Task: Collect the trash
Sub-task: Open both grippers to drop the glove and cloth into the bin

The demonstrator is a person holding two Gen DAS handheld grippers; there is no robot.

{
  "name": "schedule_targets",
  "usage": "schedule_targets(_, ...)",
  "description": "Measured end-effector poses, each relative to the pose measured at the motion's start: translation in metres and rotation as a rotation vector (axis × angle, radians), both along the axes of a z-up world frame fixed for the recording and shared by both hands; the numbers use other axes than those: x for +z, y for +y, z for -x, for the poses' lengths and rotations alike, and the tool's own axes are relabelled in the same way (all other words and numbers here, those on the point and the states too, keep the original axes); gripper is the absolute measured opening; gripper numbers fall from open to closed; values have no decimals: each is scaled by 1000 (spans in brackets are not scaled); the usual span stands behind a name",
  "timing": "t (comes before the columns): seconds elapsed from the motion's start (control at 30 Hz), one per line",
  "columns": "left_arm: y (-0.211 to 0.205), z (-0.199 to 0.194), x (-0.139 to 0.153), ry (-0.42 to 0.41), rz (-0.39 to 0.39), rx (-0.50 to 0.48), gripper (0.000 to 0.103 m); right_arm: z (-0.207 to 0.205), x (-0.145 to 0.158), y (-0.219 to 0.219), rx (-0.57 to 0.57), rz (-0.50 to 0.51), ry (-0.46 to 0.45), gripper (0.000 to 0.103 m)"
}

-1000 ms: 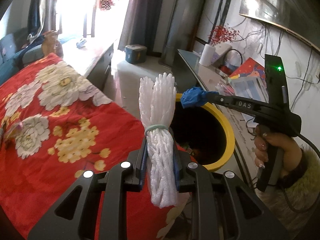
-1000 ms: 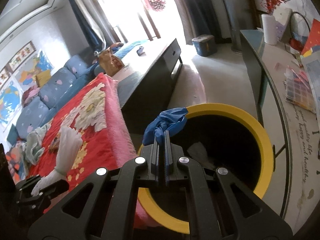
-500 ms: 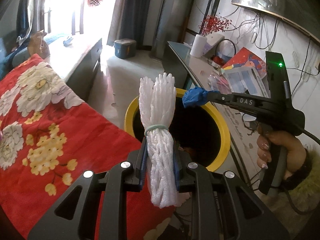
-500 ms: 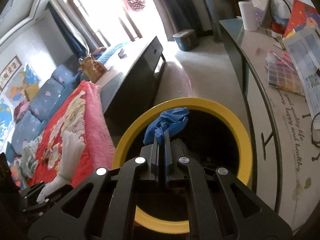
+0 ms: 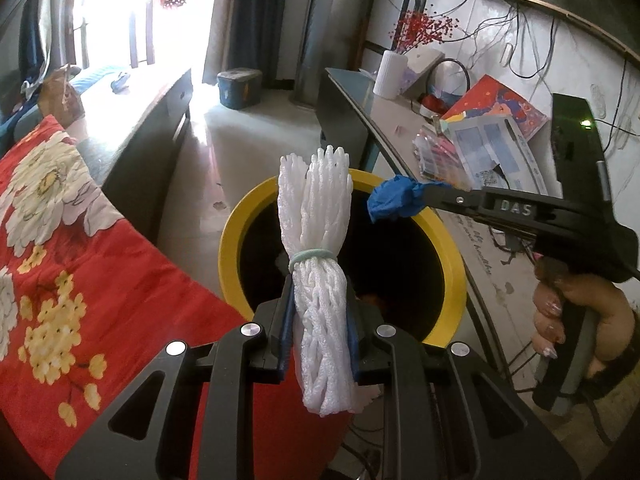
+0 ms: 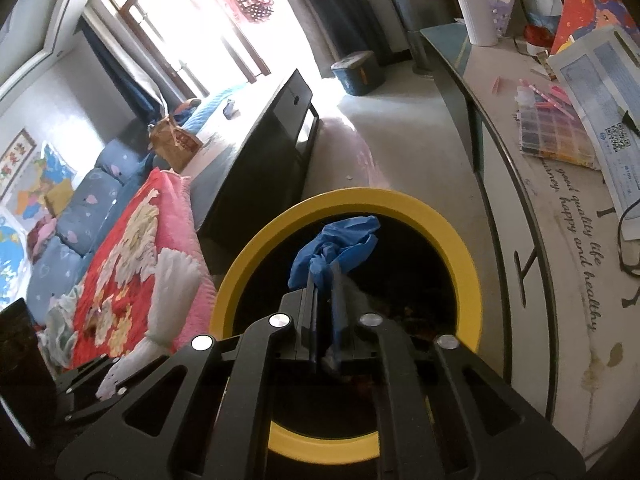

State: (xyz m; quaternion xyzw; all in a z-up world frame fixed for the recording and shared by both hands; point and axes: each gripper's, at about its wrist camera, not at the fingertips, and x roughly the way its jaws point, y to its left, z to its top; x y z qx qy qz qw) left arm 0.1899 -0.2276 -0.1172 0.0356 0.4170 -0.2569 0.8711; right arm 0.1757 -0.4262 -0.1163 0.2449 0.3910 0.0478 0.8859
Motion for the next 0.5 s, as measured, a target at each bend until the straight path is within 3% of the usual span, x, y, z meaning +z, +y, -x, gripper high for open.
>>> schedule_targets(0.03, -1, -3, -1, -1, 5, 1, 23, 0, 0, 0, 2, 1, 2, 10)
schedule_targets(0.07, 0, -3, -1, -4, 7, 4, 35, 0, 1, -1, -2, -1, 0, 16)
schedule_targets(0.1, 0, -5, -1, -9, 11, 7, 47, 1, 2, -1, -14, 0, -2, 32)
schedule_targets(0.13, 1, -6, 0, -14, 17, 11, 72, 2, 3, -2, -29, 8, -6, 43)
schedule_targets(0.17, 4, -6, 2, -21, 30, 21, 82, 3, 5, -2, -33, 15, -13, 43)
schedule_targets(0.23, 13, -5, 8, -35, 59, 29, 83, 4, 9, 1, -33, 42, -24, 46)
schedule_targets(0.33, 25, -1, 16, -73, 64, 66, 95, 6, 16, 7, -38, 68, -48, 54)
schedule_targets(0.5, 52, 5, 29, -124, 72, 142, 95, 9, 31, 33, 16, 137, -111, 57)
